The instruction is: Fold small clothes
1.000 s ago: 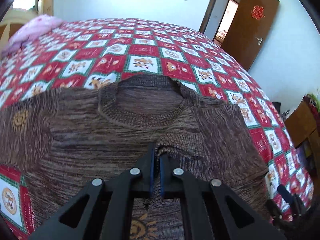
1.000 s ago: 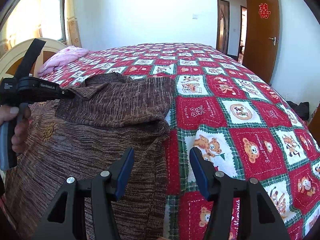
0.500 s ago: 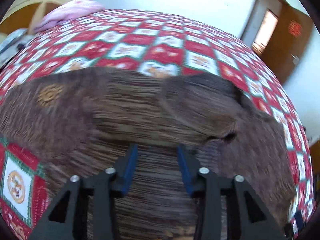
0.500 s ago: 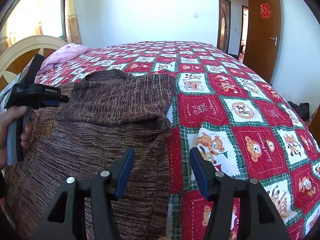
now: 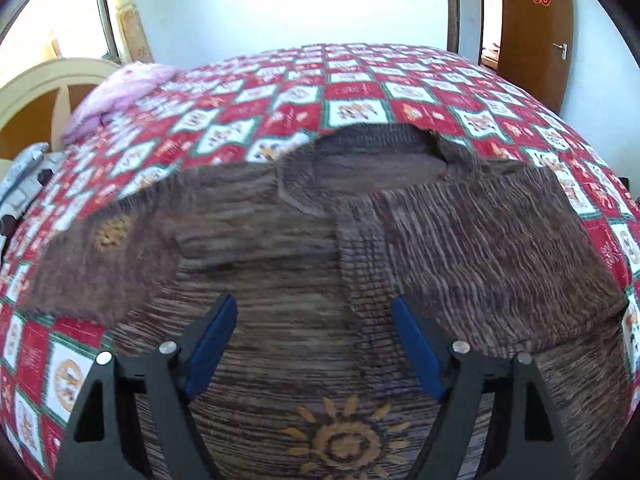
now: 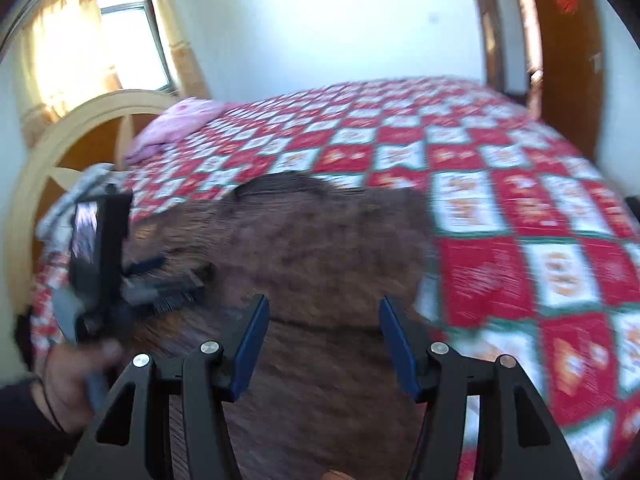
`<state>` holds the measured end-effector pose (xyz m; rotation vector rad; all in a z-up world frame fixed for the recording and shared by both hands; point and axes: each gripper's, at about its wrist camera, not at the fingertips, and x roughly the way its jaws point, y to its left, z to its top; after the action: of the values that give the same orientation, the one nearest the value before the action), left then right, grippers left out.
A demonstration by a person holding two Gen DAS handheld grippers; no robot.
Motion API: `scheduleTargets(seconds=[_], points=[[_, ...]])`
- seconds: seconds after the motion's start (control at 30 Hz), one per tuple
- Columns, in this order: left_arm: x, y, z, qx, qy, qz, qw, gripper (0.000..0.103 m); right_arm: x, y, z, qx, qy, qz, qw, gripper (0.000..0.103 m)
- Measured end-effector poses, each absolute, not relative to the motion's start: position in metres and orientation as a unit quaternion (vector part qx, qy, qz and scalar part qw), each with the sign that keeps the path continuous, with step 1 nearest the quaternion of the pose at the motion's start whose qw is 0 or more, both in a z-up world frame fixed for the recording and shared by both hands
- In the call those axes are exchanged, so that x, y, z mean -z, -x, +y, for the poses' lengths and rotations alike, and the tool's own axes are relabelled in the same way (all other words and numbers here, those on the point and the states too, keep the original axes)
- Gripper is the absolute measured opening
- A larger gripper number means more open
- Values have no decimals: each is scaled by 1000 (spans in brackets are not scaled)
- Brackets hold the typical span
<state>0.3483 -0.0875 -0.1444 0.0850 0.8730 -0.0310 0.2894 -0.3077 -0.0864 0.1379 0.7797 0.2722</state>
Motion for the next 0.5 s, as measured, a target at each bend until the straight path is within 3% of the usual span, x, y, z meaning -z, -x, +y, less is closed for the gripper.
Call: scheduleTargets(seconds=[0.2, 0.5], points=[[148, -336, -73, 24, -28, 426, 904, 89, 142, -338, -319, -81, -57, 461, 882, 58], [146, -304, -14, -2, -20, 422, 906, 92, 127, -312, -352, -6, -50, 412, 910, 58]])
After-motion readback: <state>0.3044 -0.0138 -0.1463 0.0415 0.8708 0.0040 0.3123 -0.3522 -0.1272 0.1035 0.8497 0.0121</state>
